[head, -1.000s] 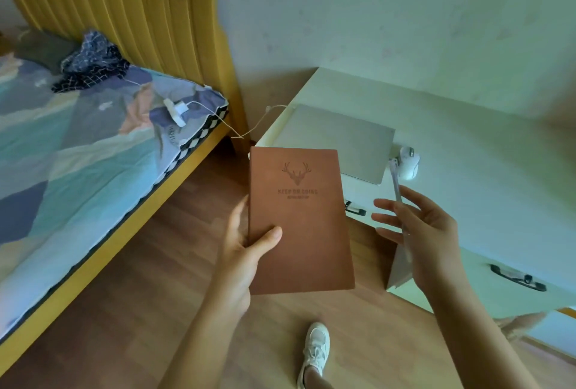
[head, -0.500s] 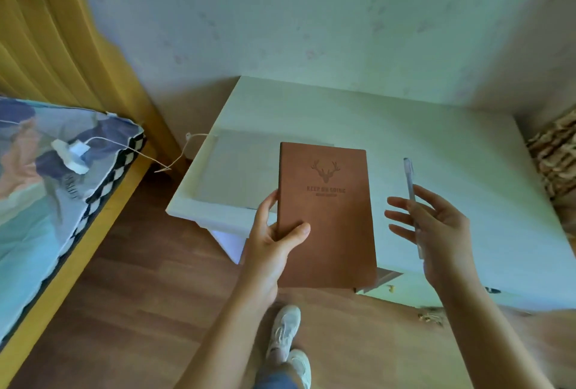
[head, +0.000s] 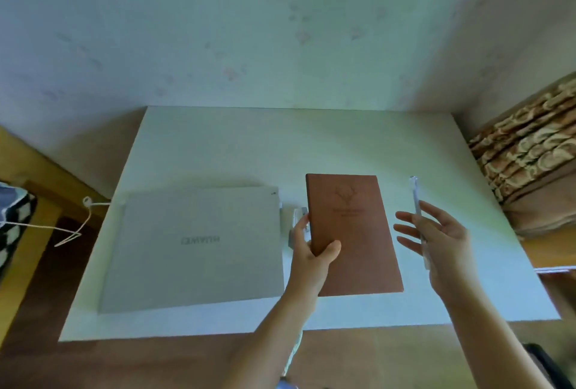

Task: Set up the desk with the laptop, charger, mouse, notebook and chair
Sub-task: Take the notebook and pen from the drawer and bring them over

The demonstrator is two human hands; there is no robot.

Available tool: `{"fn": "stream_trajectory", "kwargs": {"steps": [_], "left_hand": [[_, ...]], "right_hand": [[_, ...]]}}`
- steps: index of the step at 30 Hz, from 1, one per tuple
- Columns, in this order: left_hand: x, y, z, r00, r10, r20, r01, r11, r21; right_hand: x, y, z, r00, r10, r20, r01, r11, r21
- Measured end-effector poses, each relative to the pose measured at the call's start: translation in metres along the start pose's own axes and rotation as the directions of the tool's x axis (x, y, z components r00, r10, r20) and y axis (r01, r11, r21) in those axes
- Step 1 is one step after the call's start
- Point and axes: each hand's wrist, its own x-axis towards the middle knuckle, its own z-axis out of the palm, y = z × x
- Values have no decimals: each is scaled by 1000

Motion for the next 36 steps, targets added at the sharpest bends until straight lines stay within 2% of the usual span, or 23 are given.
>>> {"fn": "stream_trajectory", "kwargs": {"steps": [6,11,17,20,24,26,28,31,36], "left_hand": [[55,-21,25,997,-83,-4,83,994,67],[84,-39,45,989,-144,-38,148,976,160],[96,-57,63,992,-75,-100,114,868,484],[100,-66,65,993,18,-113,67,713,698],[103,-77,65,992,117,40,-76,321,944],[102,-79,67,983,145,115,-134,123,983],[103,-82,68,975,158,159,-159,-14,987],[104,-85,68,972,157,177,-158,-125,980],[103,-85,73,979,153,135,-101,-208,973]], "right_hand": [[52,26,-9,993,46,-113,-56,995,-82],[97,56,-26,979,21,-201,-59,981,-185],[131,94,-35,990,43,-135,-99,890,-445],[136,105,-41,997,-64,-46,17,742,-670],[138,115,-52,988,-81,129,152,588,-795],[139,119,-58,975,-48,218,213,486,-847],[140,122,-63,958,8,287,260,402,-878],[139,128,-66,934,93,346,302,313,-901],[139,136,-62,925,162,345,304,232,-924]]}}
